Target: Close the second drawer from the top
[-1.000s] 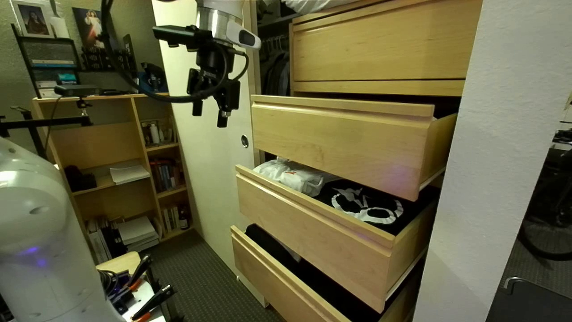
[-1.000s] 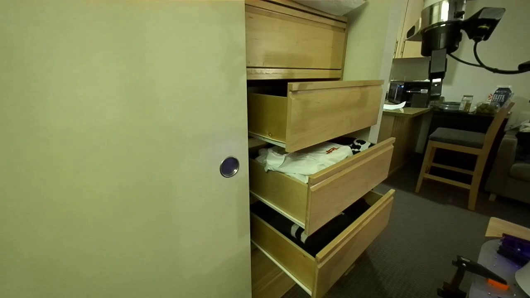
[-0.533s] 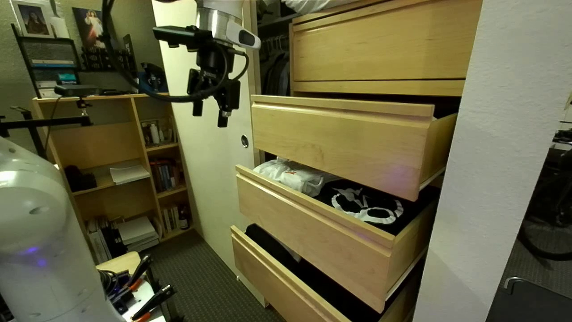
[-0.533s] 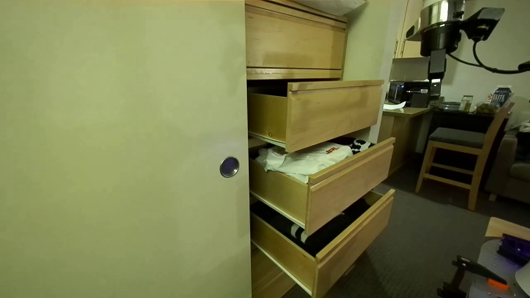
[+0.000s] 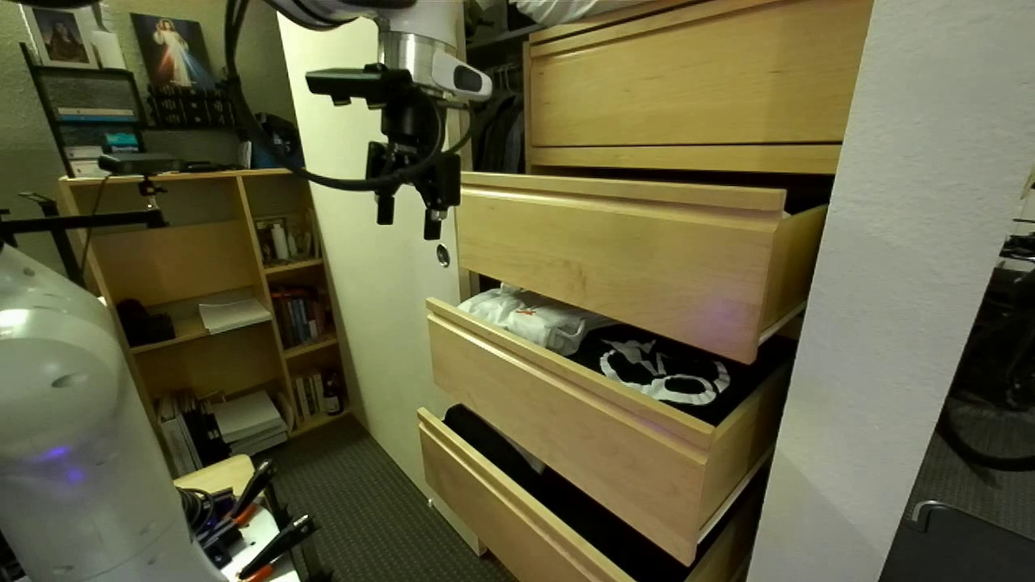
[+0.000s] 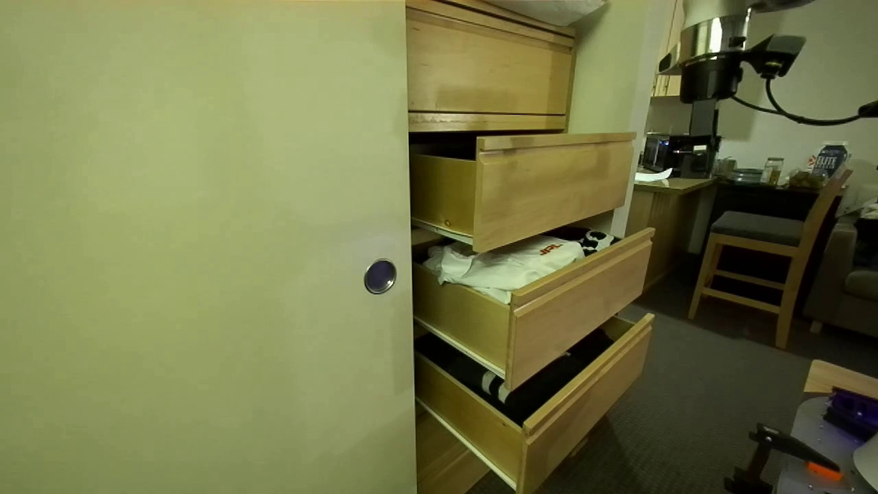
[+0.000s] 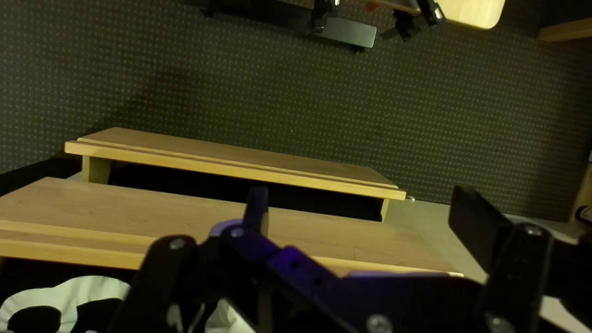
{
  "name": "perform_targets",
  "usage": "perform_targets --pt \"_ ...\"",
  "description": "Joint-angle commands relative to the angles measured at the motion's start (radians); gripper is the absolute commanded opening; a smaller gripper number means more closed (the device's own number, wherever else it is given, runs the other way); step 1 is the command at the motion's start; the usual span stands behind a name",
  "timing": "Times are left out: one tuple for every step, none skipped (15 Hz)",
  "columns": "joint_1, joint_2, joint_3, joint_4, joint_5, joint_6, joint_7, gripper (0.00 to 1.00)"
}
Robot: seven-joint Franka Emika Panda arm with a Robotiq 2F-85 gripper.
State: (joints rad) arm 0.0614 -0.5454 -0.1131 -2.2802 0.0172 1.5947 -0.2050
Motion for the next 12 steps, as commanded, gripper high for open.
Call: perform_targets --pt "-0.032 0.060 0.003 0.008 -0.043 0.058 -0.040 1.00" --pt "-0.037 0.076 0.000 0.008 -0.052 0.071 -0.038 1.00" --pt "-0.040 0.090 -0.002 0.008 -0.059 0.084 -0.037 1.00" --pt "-0.045 0.105 -0.005 0.009 -0.063 0.099 -0.037 1.00" --pt "-0.049 0.121 -0.008 0.013 -0.068 0.111 -0.037 1.00" --pt "-0.054 0.136 -0.010 0.016 -0.072 0.125 -0.037 1.00" --pt "-0.059 0.152 -0.011 0.020 -0.077 0.143 -0.039 1.00" --pt "-0.063 0.167 -0.012 0.024 -0.084 0.159 -0.037 1.00" --pt "-0.068 0.185 -0.013 0.031 -0.090 0.177 -0.036 1.00" --pt "-0.072 0.199 -0.014 0.037 -0.091 0.191 -0.036 1.00" --pt "-0.074 0.214 -0.015 0.047 -0.092 0.204 -0.036 1.00" --pt "-0.078 0.232 -0.016 0.060 -0.091 0.216 -0.036 1.00"
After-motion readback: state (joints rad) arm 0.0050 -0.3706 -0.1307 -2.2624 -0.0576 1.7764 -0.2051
